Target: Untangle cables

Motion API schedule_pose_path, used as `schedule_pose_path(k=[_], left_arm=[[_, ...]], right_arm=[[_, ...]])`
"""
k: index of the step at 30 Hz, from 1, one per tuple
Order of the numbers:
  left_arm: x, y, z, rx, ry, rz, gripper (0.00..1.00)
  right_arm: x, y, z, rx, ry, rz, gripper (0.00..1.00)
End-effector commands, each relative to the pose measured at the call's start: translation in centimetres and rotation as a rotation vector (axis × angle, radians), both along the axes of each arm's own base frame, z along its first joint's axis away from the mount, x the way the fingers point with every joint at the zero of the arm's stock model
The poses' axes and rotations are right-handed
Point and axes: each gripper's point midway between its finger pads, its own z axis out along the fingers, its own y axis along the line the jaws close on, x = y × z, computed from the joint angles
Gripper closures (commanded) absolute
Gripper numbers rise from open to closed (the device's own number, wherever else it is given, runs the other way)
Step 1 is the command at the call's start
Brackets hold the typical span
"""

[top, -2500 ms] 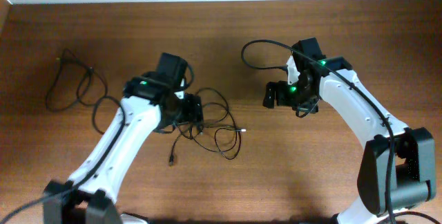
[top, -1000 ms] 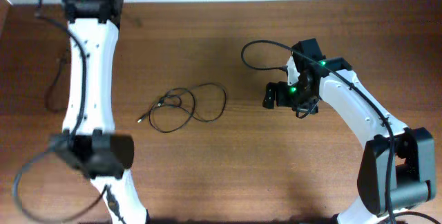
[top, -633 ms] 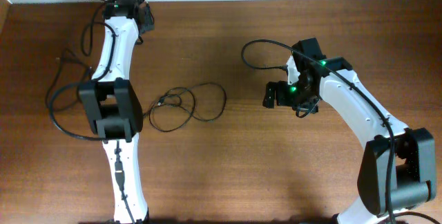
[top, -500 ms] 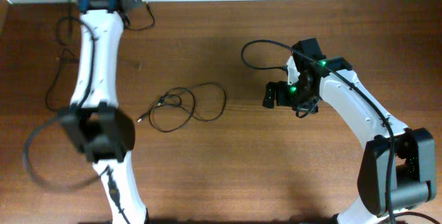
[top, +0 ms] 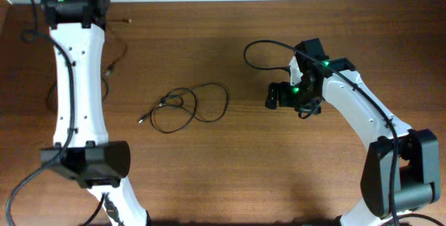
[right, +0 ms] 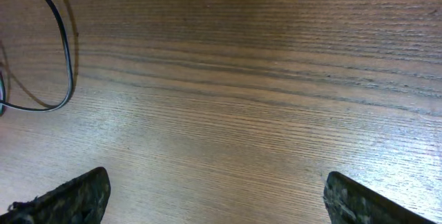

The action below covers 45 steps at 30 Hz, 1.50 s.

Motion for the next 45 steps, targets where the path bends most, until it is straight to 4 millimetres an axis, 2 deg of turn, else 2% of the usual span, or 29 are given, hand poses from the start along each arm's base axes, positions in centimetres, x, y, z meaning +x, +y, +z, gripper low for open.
schedule_pose_path(k=[1,4,5,7,9,10,11,13,14,15,16,17,19,20,22,24,25,27,28,29,30,32,33,35,37,40,42,44,45], left_arm=[[1.0,0.1,-1.7,-0.006,0.025,0.002,1.00],[1.0,0.1,-2.5,-0.007,0.055,0.003,1.00],[0.9,0.1,-3.7,-0.008,0.097,0.003,1.00],[1.9,0.1,-8.5,-0.011,0.216,0.003,1.00],[3.5,-0.7,-14.3,-0.039,0.332,-0.044,1.00],[4.4,-1.7,-17.8,-0.069,0.394,-0.091,1.00],[5.0,-2.2,-20.2,-0.087,0.432,-0.114,1.00],[5.6,-2.5,-27.1,-0.140,0.545,-0.103,1.00],[5.3,-2.8,-29.6,-0.149,0.604,-0.109,1.00],[4.7,-3.2,-30.4,-0.160,0.638,-0.121,0.97],[4.3,-3.6,-30.7,-0.162,0.660,-0.126,0.96],[4.0,-4.0,-30.4,-0.160,0.669,-0.133,0.82],[3.6,-4.7,-28.4,-0.155,0.650,-0.145,0.24],[3.4,-4.9,-26.0,-0.151,0.611,-0.151,0.03],[2.2,-4.9,-17.9,-0.140,0.472,-0.161,0.01],[0.5,-4.8,-12.0,-0.129,0.367,-0.163,0.01],[-0.6,-4.1,-9.9,-0.109,0.335,-0.131,0.01],[-2.2,-4.1,-8.6,-0.108,0.342,-0.128,0.01],[-2.9,-5.9,-9.5,-0.167,0.386,-0.221,0.01],[-4.3,-8.8,-11.1,-0.266,0.473,-0.359,0.01],[-5.9,-9.8,-12.6,-0.316,0.558,-0.395,0.01],[-10.3,-9.8,-16.6,-0.435,0.781,-0.293,0.01],[-13.5,-10.0,-19.7,-0.584,0.933,-0.110,0.01],[-14.5,-11.4,-24.6,-0.693,1.007,0.071,0.01],[-15.8,-11.1,-29.6,-0.745,1.015,0.341,0.01],[-16.6,-11.9,-36.5,-0.773,1.008,0.400,0.00],[-17.5,-11.7,-40.0,-0.792,0.996,0.428,0.04],[-18.3,-11.7,-41.9,-0.793,0.996,0.431,0.09],[-18.7,-11.6,-42.3,-0.790,1.005,0.436,0.16]], right_arm=[[0.0,0.1,0.4,0.005,-0.011,0.002,0.01],[0.0,0.2,0.4,0.005,-0.012,0.002,0.01],[0.0,0.2,0.4,0.005,-0.012,0.002,0.01],[0.0,0.2,0.4,0.005,-0.012,0.002,0.01],[0.0,0.2,0.4,0.005,-0.012,0.002,0.01],[0.0,0.2,0.4,0.005,-0.012,0.002,0.01],[0.0,0.2,0.4,0.005,-0.012,0.002,0.01],[0.0,0.2,0.4,0.005,-0.012,0.002,0.01],[0.0,0.2,0.4,0.005,-0.012,0.002,0.01],[0.0,0.2,0.4,0.005,-0.012,0.002,0.01],[0.0,0.2,0.4,0.005,-0.012,0.002,0.02],[0.0,0.2,0.4,0.005,-0.012,0.002,0.01],[0.0,0.2,0.4,0.005,-0.012,0.002,0.01],[0.0,0.2,0.4,0.005,-0.012,0.002,0.01],[0.0,0.2,0.4,0.005,-0.012,0.002,0.01],[0.0,0.2,0.4,0.005,-0.012,0.002,0.01],[0.0,0.2,0.4,0.005,-0.012,0.002,0.01],[0.0,0.2,0.4,0.005,-0.012,0.002,0.01],[0.0,0.2,0.4,0.005,-0.012,0.002,0.01],[0.0,0.2,0.4,0.005,-0.012,0.002,0.01],[0.0,0.2,0.4,0.005,-0.012,0.002,0.02],[0.0,0.2,0.4,0.005,-0.012,0.002,0.01],[0.0,0.2,0.4,0.005,-0.012,0.002,0.01],[0.0,0.2,0.4,0.005,-0.012,0.002,0.01],[0.0,0.2,0.4,0.005,-0.012,0.002,0.01],[0.0,0.2,0.4,0.005,-0.012,0.002,0.01],[0.0,0.2,0.4,0.005,-0.012,0.002,0.01],[0.0,0.2,0.4,0.005,-0.012,0.002,0.01],[0.0,0.2,0.4,0.005,-0.012,0.002,0.01]])
